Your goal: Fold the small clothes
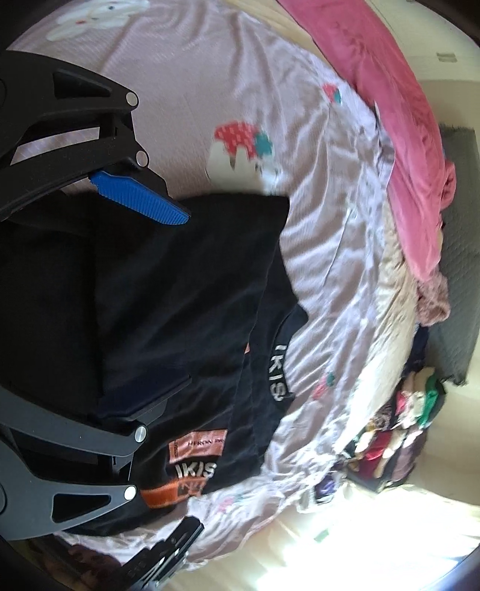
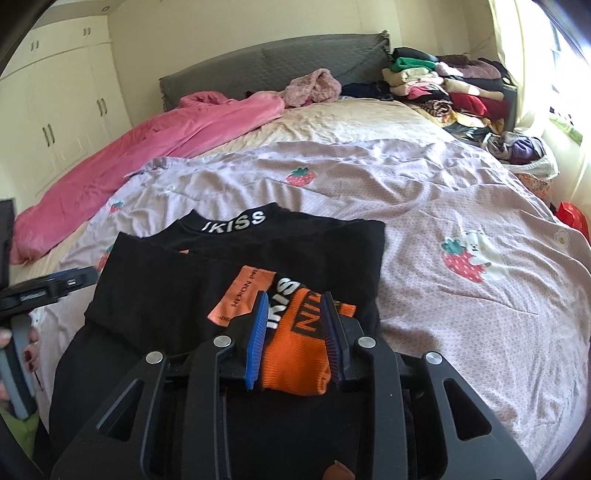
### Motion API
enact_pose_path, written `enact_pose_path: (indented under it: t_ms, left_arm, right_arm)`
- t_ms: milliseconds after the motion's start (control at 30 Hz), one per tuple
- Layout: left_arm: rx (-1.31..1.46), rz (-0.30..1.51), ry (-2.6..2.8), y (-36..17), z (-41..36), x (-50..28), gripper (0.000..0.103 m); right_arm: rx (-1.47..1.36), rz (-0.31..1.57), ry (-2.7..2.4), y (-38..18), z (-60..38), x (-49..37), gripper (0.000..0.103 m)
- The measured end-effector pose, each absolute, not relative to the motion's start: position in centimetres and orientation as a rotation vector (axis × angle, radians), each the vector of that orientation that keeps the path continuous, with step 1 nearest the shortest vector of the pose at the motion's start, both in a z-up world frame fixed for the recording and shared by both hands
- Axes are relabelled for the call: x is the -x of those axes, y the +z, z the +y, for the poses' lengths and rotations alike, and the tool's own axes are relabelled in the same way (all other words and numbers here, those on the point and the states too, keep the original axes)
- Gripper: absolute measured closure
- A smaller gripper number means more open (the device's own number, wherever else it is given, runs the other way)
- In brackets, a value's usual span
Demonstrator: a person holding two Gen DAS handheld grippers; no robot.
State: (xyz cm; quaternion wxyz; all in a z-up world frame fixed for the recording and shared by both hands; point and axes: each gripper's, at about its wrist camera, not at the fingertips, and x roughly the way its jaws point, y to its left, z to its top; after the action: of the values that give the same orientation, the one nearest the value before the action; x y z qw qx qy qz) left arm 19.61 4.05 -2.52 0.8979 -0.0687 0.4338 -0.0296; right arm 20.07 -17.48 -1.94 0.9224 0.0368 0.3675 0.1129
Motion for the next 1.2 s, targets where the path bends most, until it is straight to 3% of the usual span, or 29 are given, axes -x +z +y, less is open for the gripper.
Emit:
enact_pose_path:
  t_ms: [233,533,1200]
  left_arm:
    - [0.063,1.012,-0.037,-6.9,4.1,-21.9,0.032]
    - [0.067,0.995,-0.053,-7.6,4.4,-21.3,0.031]
    - [0.080,0.991,-0.064,-7.6,4.5,-21.3,0.032]
  right_arm:
    - [-0.028,0.750,0.270,-1.8,-15.8,-19.9,0.066]
    - [0.072,0.749,0.301,-1.6,-12.9,-20.8,0.054]
    - [0.068,0.959,0.278,-7.8,-11.2,-24.8,0.049]
